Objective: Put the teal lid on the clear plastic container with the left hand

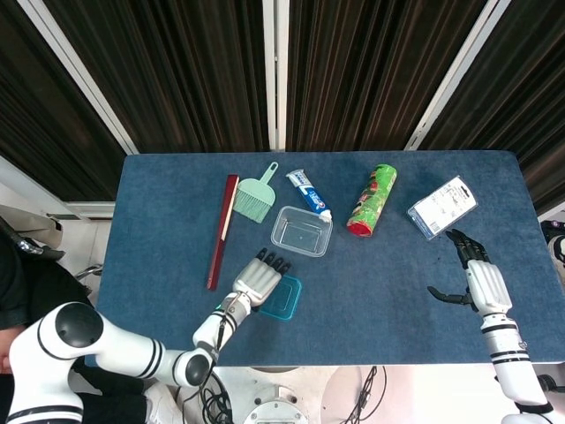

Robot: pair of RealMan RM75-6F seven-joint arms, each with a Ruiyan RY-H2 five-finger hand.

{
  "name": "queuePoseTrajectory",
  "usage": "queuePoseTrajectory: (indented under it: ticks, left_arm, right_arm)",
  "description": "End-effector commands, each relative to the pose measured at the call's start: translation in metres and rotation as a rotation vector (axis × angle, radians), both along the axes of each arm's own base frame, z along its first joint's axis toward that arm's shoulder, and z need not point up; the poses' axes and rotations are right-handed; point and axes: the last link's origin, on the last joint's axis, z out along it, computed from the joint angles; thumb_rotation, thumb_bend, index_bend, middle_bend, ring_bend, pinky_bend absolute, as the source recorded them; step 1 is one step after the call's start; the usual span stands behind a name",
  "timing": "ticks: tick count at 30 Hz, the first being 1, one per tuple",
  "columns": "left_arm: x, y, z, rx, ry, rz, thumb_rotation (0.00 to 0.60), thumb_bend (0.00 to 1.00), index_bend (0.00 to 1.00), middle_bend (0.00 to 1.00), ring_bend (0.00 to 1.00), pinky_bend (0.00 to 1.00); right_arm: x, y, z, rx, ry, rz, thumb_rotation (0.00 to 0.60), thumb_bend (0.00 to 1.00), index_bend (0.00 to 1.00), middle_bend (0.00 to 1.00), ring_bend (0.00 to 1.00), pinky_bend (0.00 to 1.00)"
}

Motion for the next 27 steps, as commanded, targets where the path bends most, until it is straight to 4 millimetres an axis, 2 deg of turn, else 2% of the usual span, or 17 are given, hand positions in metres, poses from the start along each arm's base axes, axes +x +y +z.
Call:
queuePoseTrajectory:
  ticks: [1, 6, 16, 27]
  left_arm:
    - [0.001, -0.002, -0.005, 0.006, 0.034, 0.003, 0.600, 0.00, 0.08, 0.04, 0.00, 0.02]
    - [0.001, -0.003, -0.005, 0.012, 0.047, 0.020, 0.600, 0.00, 0.08, 0.04, 0.00, 0.02]
    - [0.006, -0.011, 0.006, 0.014, 0.030, 0.021, 0.600, 0.00, 0.08, 0.04, 0.00, 0.02]
    - [0.008, -0.017, 0.006, 0.008, 0.053, 0.028, 0.600, 0.00, 0.08, 0.02, 0.00, 0.01]
  right_arm:
    - [-0.001, 0.000, 0.000, 0.001, -0.002, -0.001, 0.600, 0.08, 0.00, 0.00, 0.00, 0.00]
    - [-0.002, 0.000, -0.001, 0.005, -0.003, -0.002, 0.600, 0.08, 0.00, 0.00, 0.00, 0.00]
    - [-0.001, -0.002, -0.002, 0.007, -0.007, 0.003, 0.600, 0.08, 0.00, 0.00, 0.00, 0.00]
    - [-0.001, -0.002, -0.002, 0.009, -0.008, 0.005, 0.600, 0.08, 0.00, 0.00, 0.00, 0.00]
